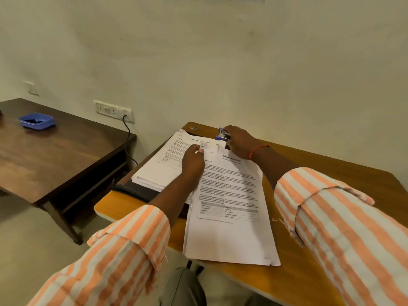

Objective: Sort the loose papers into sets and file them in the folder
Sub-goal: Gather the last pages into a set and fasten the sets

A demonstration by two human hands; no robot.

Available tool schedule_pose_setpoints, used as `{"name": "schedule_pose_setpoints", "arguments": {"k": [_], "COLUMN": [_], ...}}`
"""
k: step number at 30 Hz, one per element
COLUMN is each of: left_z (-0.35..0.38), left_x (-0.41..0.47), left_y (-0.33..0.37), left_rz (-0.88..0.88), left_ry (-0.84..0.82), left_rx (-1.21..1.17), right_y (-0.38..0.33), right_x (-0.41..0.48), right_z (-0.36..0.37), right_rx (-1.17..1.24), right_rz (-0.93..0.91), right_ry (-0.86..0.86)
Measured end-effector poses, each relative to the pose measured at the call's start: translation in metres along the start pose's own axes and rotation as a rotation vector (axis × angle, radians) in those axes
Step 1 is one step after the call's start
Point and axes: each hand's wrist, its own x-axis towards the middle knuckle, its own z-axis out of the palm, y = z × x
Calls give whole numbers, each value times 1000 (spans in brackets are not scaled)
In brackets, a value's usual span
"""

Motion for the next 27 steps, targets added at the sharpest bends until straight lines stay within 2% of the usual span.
{"name": "schedule_pose_setpoints", "arguments": {"k": [7, 13, 21, 27], "left_z": [3, 4, 5, 6], "left_x": [72, 86, 93, 95], "left_y": [-6, -29, -46, -48], "left_rz": [-87, 9, 47, -3], "left_ry": [6, -4, 54, 66], "left_rx": [192, 320, 340, 316], "right_y": [34, 58, 80, 84], "right_x": [83, 137, 209, 235], "right_z": [44, 70, 114, 132], "right_rx": [-65, -187, -215, -263], "right_rz": [32, 84, 130, 169], "right_ry": [62, 57, -42, 4]}}
